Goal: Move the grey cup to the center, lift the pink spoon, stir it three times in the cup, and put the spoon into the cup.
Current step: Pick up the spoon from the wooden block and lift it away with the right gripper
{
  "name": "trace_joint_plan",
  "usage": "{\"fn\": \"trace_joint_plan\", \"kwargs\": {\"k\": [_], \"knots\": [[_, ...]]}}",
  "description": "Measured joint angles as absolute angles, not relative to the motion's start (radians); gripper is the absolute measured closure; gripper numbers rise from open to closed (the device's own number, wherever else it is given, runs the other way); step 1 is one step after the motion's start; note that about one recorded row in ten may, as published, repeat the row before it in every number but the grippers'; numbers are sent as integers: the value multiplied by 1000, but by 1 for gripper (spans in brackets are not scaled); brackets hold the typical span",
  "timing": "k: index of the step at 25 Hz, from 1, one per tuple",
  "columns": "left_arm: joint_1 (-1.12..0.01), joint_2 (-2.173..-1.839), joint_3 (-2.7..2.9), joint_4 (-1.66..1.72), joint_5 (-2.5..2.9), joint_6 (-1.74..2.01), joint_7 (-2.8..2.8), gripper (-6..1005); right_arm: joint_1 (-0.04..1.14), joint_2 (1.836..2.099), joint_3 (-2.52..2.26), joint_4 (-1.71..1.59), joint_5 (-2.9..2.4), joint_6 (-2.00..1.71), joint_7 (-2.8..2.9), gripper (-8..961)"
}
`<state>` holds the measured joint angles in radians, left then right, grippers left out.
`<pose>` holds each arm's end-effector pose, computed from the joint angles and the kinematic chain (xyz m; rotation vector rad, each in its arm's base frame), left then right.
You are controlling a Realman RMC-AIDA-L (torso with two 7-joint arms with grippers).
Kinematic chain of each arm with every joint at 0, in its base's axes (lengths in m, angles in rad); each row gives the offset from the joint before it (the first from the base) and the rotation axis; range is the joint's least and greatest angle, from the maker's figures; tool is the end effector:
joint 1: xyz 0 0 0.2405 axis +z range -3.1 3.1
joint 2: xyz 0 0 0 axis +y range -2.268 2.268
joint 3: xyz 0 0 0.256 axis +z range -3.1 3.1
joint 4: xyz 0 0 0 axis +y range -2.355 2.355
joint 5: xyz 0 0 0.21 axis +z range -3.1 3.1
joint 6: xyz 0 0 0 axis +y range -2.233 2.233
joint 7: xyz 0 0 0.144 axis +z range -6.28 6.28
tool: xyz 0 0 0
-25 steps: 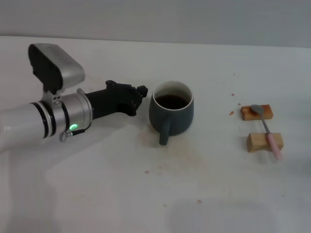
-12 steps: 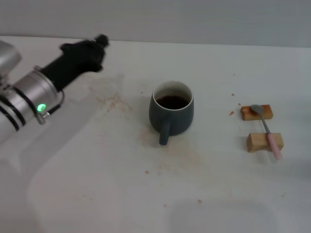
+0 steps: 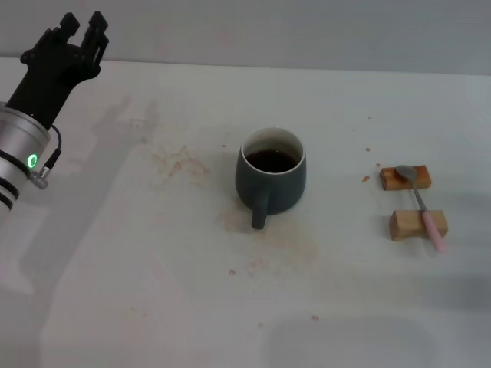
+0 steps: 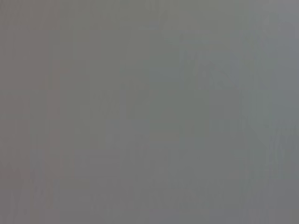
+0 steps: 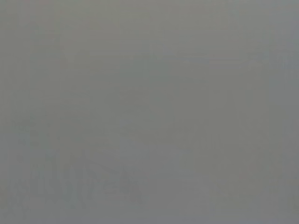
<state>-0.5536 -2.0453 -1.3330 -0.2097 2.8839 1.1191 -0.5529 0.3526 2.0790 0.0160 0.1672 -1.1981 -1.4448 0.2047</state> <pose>-0.2762 0.3848 0.0045 -1.6743 -0.6480 -1.0348 0.3626 0.2749 0.0158 -1.2474 0.6313 0.7967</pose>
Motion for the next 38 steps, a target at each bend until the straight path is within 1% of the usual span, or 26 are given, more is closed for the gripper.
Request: {"fn": "trace_joint_plan", "kwargs": {"k": [4,9,15,19,24,38], "knots": [[-571,-2047,-1336,-210,2884,1080,-552,412,334,2081,-42,194,-1198,-1477,203,346],[-591,-2048,-1338,-216,2884,1034,-542,392,307,2083,-115,237,-1199,-1493,203,345],[-617,-2054,-1349,-219,2884,971,-513,367,308,2084,-228,298,-1235,-1494,132,345],[-620,-2055,-1349,-220,2885,965,-513,370,311,2085,-235,364,-1297,-1482,15,345],[-618,-2055,-1350,-221,2883,963,-517,373,305,2084,-236,391,-1340,-1469,-3,345],[-618,-2054,-1350,-221,2884,927,-516,383,246,2069,-235,464,-1333,-1517,5,346]]}}
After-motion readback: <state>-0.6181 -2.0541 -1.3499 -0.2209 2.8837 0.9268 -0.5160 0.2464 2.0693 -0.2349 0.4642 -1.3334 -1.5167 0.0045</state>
